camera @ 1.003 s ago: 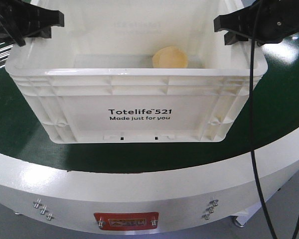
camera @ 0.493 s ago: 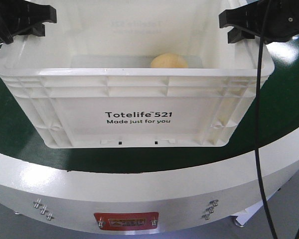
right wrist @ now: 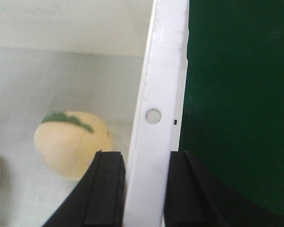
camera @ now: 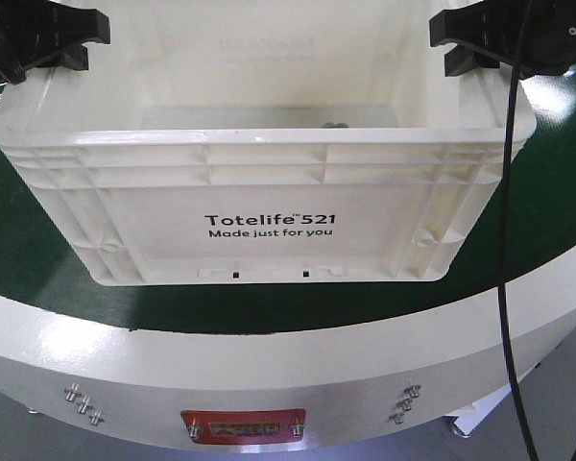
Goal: Place moving items into box and shelve
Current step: 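Hold the tote raised with both grippers while the base drives away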
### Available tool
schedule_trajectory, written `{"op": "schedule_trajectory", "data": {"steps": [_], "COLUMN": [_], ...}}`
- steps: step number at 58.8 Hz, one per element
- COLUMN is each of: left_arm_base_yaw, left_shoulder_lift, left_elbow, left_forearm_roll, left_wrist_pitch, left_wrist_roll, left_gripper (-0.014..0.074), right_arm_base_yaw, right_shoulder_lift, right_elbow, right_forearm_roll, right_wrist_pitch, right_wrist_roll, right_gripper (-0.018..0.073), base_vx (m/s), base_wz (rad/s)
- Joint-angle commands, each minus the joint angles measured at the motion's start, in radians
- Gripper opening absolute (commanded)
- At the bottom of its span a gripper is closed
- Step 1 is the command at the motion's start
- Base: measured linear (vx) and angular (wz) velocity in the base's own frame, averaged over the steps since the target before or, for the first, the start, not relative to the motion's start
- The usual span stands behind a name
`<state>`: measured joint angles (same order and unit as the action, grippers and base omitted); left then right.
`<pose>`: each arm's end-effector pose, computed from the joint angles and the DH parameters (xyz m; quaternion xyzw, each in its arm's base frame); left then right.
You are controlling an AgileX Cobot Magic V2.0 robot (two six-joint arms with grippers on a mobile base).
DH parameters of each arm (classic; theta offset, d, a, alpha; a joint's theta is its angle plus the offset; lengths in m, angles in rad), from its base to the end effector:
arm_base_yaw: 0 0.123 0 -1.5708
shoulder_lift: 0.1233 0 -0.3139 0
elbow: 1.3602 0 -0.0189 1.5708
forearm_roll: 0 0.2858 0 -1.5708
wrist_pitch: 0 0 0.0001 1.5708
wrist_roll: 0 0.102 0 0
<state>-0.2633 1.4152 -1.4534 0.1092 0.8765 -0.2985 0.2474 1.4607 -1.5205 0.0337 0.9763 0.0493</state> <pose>0.3358 -0.0817 0.4220 -0.0008 0.9159 -0.0600 0.3968 0.3415 0.0892 0.4222 -0.0884 0.9277 0.0698 0.3559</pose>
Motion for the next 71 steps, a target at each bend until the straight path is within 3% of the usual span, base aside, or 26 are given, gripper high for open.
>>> {"op": "schedule_trajectory", "data": {"steps": [1, 71], "left_arm_base_yaw": [-0.002, -0.002], "left_shoulder_lift": [-0.047, -0.045], "left_elbow": [-0.044, -0.044], "left_forearm_roll": [0.045, 0.045], "left_wrist_pitch": [-0.149, -0.142], "left_wrist_roll": [0.000, 0.000], "left_gripper": [-0.0022, -0.0022], "right_arm_base_yaw": [-0.006, -0.006], "right_shoulder_lift": [-0.057, -0.054], "right_elbow": [-0.045, -0.045], "right_forearm_roll": [0.024, 0.023], "right_wrist_pitch": [-0.124, -0.121], "right_wrist_roll": [-0.013, -0.014], "right_gripper": [-0.0013, -0.0013], "base_vx": [0.00, -0.01], "base_wz": [0.00, 0.00]}}
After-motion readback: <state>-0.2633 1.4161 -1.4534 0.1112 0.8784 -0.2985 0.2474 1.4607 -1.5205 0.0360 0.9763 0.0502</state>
